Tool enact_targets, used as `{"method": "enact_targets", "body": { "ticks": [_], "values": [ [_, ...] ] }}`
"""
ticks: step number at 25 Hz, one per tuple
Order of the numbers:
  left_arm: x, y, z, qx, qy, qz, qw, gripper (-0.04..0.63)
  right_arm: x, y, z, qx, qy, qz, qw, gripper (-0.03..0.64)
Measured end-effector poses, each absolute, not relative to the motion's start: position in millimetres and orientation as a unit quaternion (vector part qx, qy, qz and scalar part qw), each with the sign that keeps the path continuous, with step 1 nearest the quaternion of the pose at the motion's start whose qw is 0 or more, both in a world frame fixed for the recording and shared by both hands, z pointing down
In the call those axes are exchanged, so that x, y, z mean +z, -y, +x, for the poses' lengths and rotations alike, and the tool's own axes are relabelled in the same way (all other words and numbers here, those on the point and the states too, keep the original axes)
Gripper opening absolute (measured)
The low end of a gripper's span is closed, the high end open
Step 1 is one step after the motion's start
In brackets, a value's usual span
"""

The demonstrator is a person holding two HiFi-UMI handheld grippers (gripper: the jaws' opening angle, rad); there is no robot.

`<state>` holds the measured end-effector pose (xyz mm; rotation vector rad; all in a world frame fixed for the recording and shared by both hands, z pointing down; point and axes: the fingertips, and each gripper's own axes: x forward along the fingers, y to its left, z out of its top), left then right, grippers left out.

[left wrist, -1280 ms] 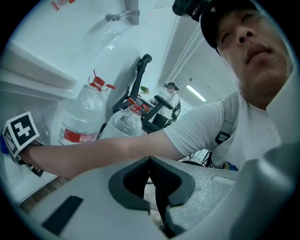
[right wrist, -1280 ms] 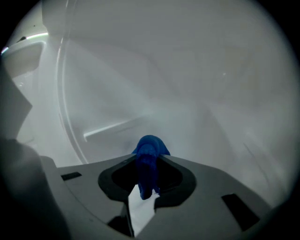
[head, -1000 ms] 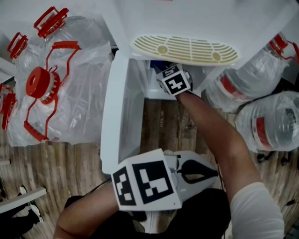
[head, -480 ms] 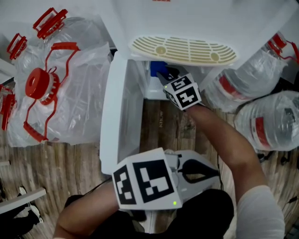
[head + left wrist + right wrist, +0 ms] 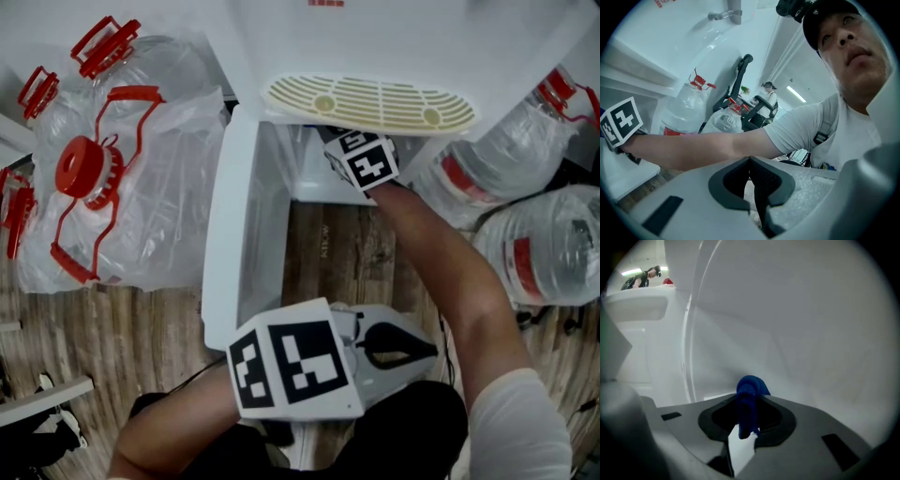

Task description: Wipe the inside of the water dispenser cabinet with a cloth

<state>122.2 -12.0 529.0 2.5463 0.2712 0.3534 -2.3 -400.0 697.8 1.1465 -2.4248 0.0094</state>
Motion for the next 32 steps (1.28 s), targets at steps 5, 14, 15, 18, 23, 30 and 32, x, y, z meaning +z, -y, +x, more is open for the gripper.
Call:
{"method": "enact_targets", "body": {
  "ticks": [5,14,15,18,23,30,32],
  "values": [
    [528,13,121,0.125,-0.104,0.945,0.283,0.003,704,377,-16,-0.021,0.894,0.375,0.243,0.084],
    [526,15,122,0.122,-0.103,0.946,0.284,0.003,693,330,-18,-0.026,0.910,0.345,0.230,0.084],
    [527,15,122,0.122,-0.102,0.945,0.284,0.003,689,328,-17,-0.023,0.911,0.346,0.224,0.084],
    [527,15,121,0.123,-0.103,0.945,0.285,0.003,676,337,-6,-0.024,0.906,0.368,0.210,0.084],
    [529,10,125,0.128,-0.109,0.943,0.286,0.003,663,375,4,-0.024,0.887,0.418,0.196,0.084],
    [529,8,122,0.128,-0.108,0.943,0.287,0.003,660,376,-20,-0.048,0.890,0.407,0.200,0.084],
    [530,8,119,0.129,-0.107,0.943,0.287,0.003,659,366,-24,-0.057,0.893,0.399,0.200,0.084]
  ]
}}
